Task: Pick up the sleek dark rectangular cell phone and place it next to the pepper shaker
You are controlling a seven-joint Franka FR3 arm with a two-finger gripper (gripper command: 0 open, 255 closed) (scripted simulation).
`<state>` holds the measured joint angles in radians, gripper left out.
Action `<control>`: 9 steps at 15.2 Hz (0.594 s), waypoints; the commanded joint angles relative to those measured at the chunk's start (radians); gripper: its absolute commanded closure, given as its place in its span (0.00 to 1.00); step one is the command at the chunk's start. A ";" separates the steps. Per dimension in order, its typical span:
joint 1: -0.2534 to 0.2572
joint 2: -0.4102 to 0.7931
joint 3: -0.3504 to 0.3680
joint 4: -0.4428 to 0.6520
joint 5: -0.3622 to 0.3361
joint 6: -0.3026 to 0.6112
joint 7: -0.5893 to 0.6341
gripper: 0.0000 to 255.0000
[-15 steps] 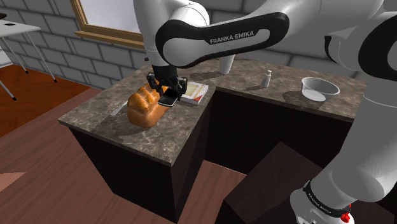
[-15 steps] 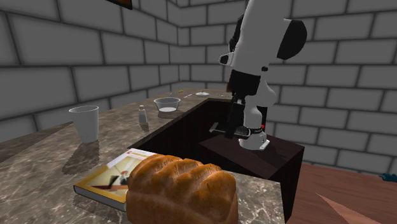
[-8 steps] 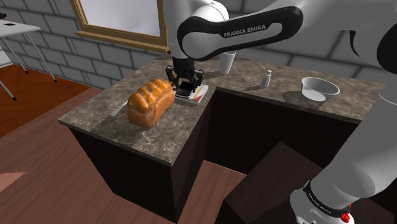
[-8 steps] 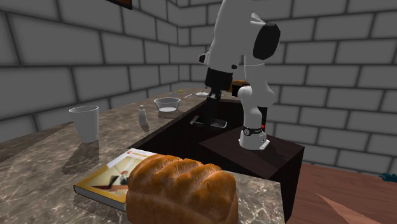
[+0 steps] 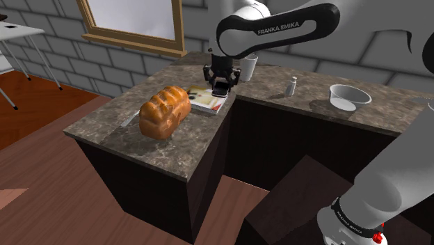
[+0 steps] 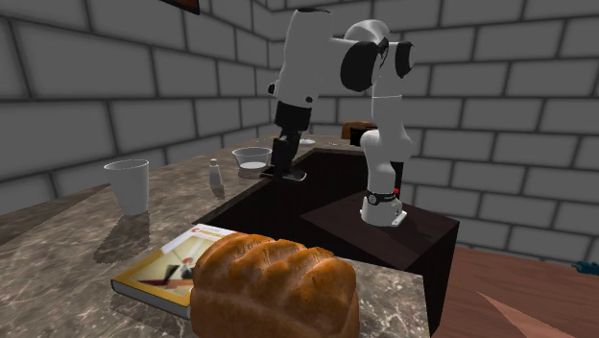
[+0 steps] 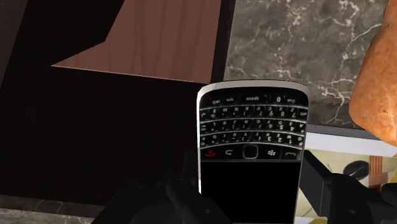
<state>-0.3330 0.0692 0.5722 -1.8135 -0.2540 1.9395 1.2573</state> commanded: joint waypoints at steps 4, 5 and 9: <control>-0.069 -0.025 -0.057 -0.033 0.026 0.039 -0.130 1.00; -0.082 -0.027 -0.068 -0.035 0.029 0.045 -0.153 1.00; -0.130 -0.020 -0.111 -0.031 0.038 0.064 -0.246 1.00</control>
<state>-0.4485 0.0526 0.4737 -1.8371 -0.2216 1.9944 1.0406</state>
